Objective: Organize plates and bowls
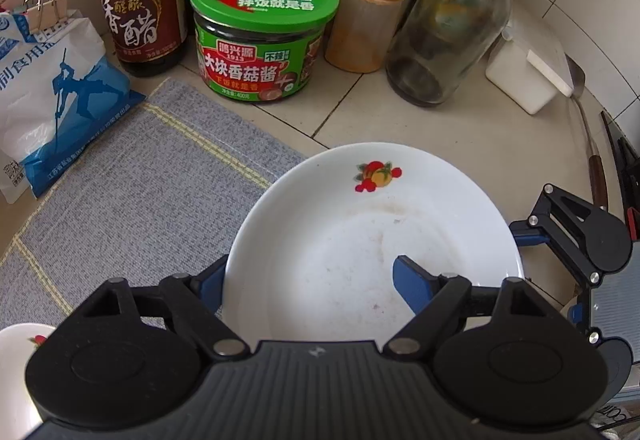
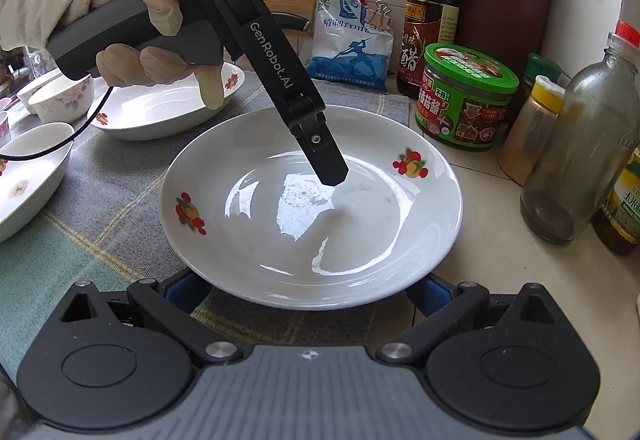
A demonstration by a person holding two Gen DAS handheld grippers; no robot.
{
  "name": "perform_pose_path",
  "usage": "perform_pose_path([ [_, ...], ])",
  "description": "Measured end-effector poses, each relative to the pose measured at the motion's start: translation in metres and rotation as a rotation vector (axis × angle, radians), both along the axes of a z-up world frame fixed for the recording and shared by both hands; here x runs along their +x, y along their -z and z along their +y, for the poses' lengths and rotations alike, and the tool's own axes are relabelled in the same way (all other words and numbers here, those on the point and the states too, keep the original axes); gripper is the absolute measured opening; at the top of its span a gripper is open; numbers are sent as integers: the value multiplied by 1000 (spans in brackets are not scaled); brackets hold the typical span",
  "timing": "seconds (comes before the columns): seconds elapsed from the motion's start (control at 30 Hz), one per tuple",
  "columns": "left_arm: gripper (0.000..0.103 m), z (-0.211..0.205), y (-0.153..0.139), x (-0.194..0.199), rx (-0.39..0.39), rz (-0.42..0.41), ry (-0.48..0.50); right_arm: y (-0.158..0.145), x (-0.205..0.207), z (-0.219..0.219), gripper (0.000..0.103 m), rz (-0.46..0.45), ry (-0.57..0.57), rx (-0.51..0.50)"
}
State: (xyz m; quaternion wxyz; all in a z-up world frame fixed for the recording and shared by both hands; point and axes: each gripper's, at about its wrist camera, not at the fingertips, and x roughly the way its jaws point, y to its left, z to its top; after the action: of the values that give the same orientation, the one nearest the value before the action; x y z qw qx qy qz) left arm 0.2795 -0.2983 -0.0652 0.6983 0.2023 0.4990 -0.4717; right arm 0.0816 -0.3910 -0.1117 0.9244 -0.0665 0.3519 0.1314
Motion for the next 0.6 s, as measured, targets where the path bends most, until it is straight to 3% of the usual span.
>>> perform_pose_path([
  [0.27,85,9,-7,-8,-12,-47,-4,1,-1,1,103,2,19,4],
  [0.6,88,52,-52,-46,-91,-123,-59,-12,-24,12,103,6,84,33],
])
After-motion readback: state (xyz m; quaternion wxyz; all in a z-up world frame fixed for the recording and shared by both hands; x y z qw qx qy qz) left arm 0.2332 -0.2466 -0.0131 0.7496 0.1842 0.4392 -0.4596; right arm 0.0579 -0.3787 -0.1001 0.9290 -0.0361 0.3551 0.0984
